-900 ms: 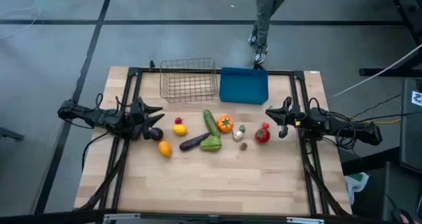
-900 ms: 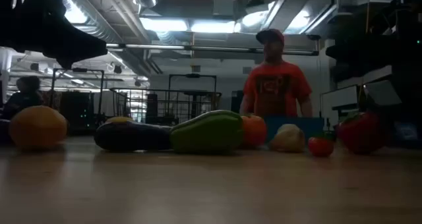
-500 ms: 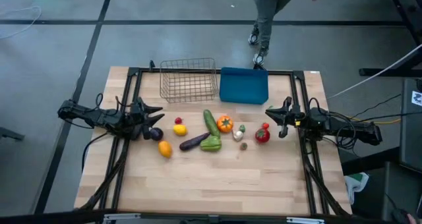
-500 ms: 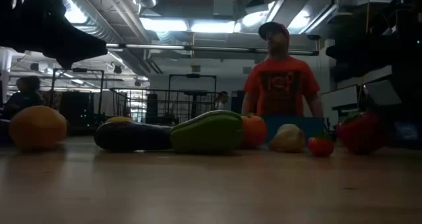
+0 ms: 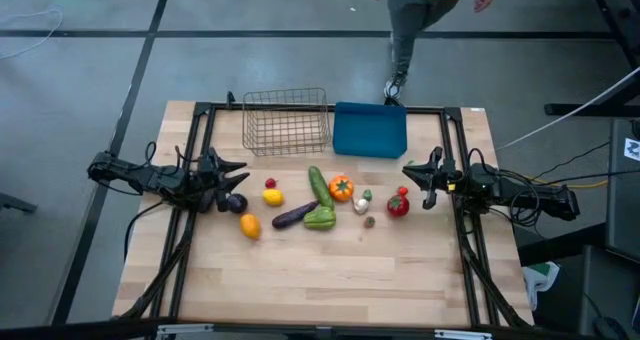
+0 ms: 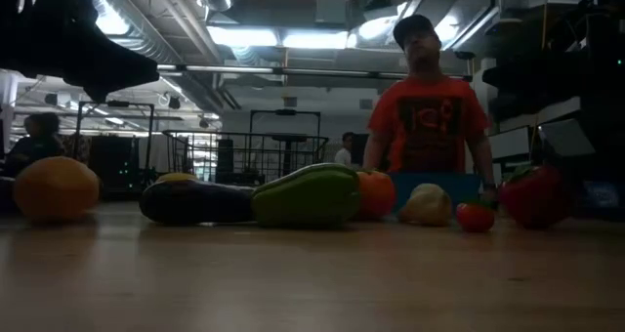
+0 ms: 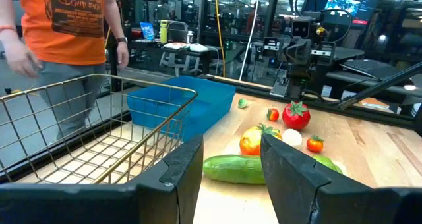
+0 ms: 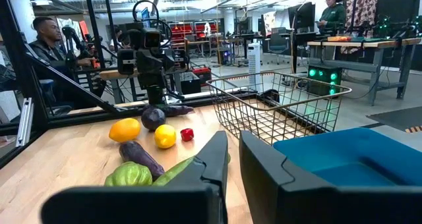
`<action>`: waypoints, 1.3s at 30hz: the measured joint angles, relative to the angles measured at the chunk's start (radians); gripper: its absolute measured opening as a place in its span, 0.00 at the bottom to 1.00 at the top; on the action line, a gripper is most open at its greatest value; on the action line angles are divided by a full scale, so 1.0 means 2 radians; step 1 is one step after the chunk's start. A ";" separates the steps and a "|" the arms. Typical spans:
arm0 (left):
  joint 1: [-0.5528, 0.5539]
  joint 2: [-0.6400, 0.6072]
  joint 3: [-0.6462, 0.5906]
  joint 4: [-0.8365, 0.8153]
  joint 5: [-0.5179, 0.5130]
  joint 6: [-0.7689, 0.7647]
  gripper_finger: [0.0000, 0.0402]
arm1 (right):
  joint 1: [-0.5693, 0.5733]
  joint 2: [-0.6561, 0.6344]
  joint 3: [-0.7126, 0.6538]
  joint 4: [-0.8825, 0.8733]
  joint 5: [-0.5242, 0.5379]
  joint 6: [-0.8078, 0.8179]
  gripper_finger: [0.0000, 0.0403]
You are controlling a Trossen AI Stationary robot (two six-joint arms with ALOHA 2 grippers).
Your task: Sort produce into baskets
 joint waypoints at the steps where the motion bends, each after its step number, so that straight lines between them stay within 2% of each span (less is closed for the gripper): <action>1: 0.000 0.000 0.000 0.000 0.000 0.000 0.37 | 0.000 0.001 0.000 0.000 0.000 0.000 0.10; 30: 0.000 0.000 0.000 0.000 0.000 0.013 0.37 | 0.000 0.001 0.000 0.000 0.000 0.000 0.10; 39: 0.001 0.000 0.000 0.001 -0.005 -0.035 0.37 | 0.000 0.001 0.000 0.000 0.000 0.000 0.10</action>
